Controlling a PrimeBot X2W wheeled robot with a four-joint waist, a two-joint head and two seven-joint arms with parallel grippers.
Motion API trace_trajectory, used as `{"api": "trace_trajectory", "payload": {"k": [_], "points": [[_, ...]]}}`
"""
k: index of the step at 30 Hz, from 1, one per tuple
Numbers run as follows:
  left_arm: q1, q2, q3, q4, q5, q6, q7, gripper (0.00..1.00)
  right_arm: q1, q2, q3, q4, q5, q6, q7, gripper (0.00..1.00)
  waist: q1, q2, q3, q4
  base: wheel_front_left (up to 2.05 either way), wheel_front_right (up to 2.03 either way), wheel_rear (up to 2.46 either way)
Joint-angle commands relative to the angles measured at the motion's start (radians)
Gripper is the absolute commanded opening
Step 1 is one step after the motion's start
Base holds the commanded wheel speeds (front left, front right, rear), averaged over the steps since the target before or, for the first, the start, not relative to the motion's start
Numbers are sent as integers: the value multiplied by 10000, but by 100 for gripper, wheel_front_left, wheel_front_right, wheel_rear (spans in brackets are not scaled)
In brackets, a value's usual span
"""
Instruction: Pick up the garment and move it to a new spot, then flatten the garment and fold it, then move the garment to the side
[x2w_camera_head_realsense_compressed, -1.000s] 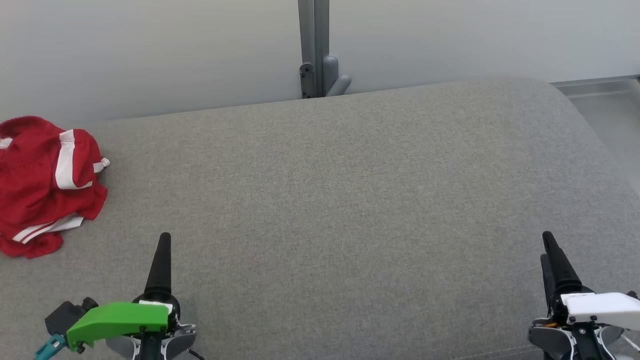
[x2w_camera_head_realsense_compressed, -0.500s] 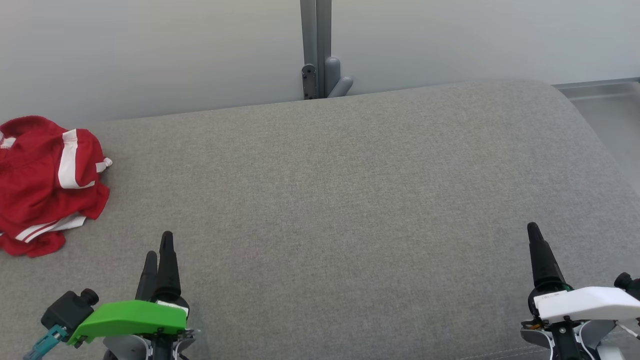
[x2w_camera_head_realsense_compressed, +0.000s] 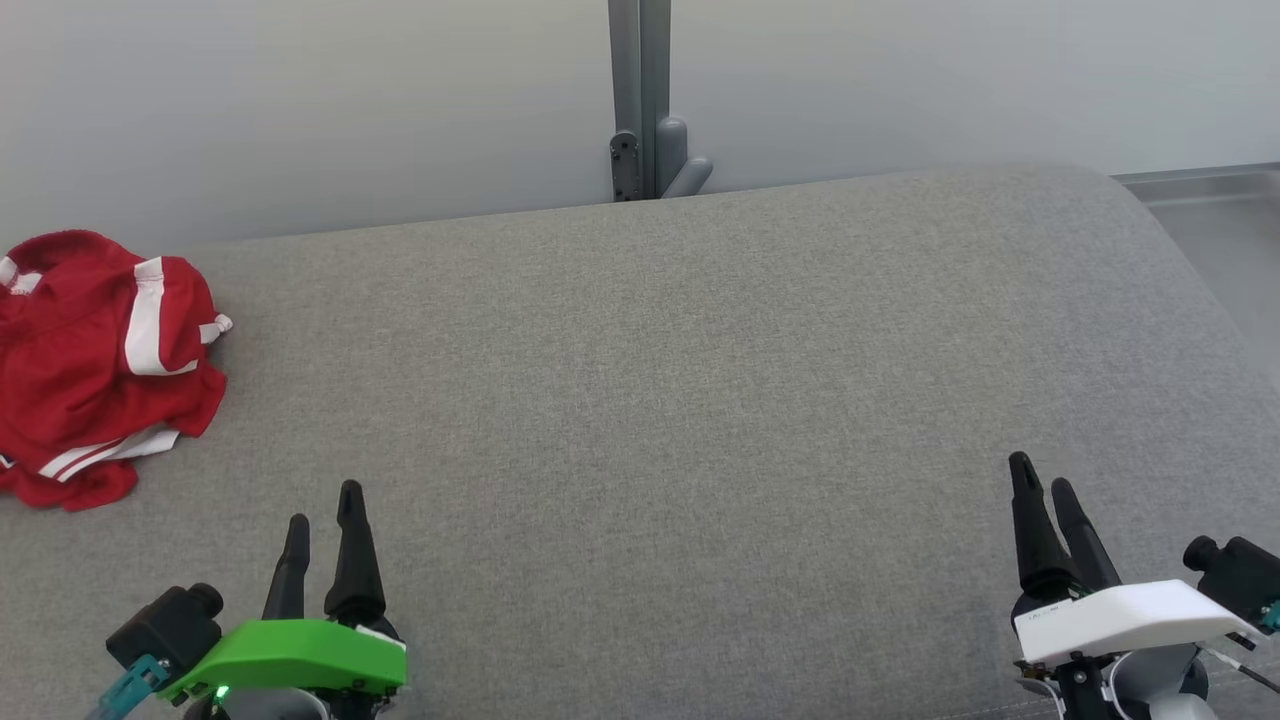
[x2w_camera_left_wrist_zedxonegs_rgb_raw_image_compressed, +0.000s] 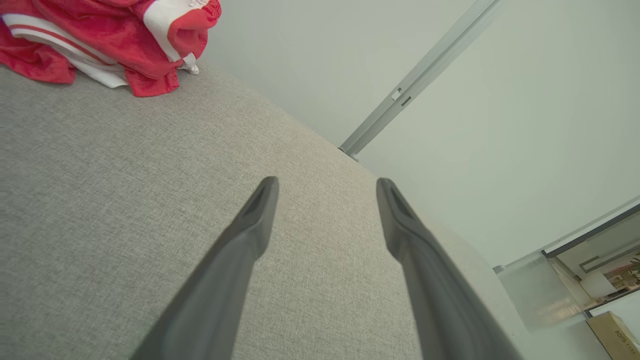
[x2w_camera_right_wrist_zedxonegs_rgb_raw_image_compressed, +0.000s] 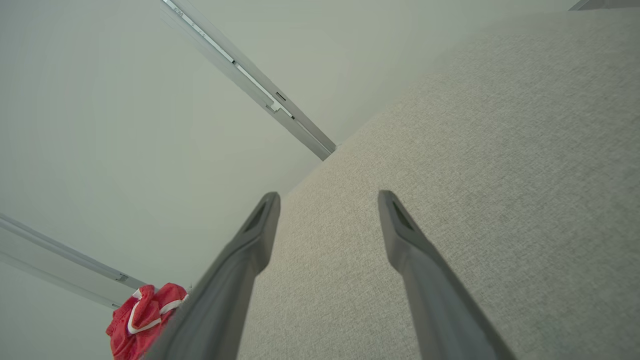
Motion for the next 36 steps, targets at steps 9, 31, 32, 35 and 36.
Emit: {"api": "trace_trajectory", "payload": {"k": [9,31,32,35,36], "points": [[215,69,-105,-12,1359,277,-311,100,80,-84,328,-112,-1316,4,-386,100,0,0,-30,27,0,0,0],[279,85,-399,743,3850,594,-813,100,369,-100,574,-19,-3647,4,-999,100,0,0,-154,50,0,0,0],[293,85,-400,774,3945,631,-840,100,379,-100,572,-14,-3778,4,-1014,100,0,0,-163,50,0,0,0],[343,87,-388,868,4186,717,-892,100,411,-102,579,21,-4109,4,-1088,100,0,0,-188,50,0,0,0],[357,88,-376,899,4264,747,-920,100,412,-102,595,34,-4223,4,-1106,100,0,0,-196,49,0,0,0]]}}
